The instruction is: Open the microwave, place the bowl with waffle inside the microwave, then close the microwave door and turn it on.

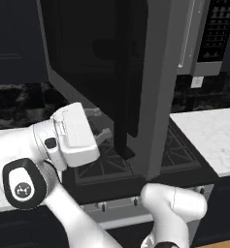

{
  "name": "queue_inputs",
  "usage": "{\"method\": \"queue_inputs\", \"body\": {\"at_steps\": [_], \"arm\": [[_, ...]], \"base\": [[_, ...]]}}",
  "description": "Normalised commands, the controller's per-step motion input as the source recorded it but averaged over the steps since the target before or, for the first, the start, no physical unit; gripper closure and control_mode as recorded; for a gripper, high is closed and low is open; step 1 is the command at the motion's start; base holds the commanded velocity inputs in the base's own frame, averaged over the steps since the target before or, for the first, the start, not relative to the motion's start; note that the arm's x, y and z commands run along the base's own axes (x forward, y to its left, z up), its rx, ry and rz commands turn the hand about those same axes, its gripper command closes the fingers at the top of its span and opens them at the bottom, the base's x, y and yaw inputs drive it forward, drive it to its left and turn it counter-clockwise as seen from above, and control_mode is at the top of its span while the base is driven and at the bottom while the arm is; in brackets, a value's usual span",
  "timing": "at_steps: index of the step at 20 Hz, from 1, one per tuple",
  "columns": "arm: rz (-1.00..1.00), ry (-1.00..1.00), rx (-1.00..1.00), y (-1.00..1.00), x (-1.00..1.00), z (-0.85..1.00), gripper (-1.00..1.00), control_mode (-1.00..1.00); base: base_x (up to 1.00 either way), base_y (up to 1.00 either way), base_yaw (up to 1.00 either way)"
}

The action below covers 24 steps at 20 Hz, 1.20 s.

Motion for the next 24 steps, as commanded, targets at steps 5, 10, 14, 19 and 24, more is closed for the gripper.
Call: {"method": "queue_inputs", "body": {"at_steps": [5, 10, 14, 19, 24], "arm": [[0.11, -0.03, 0.05, -0.98, 0.0, 0.0, -1.0, -1.0], [0.22, -0.03, 0.08, -0.86, 0.06, 0.0, -1.0, -1.0], [0.29, -0.01, 0.08, -0.67, 0.3, 0.0, -1.0, -1.0], [0.32, 0.0, 0.07, -0.52, 0.39, 0.0, -1.0, -1.0], [0.33, 0.0, 0.06, -0.44, 0.41, 0.0, -1.0, -1.0]], "base": [[0.0, 0.0, 0.0], [0.0, 0.0, 0.0], [0.0, 0.0, 0.0], [0.0, 0.0, 0.0], [0.0, 0.0, 0.0]]}}
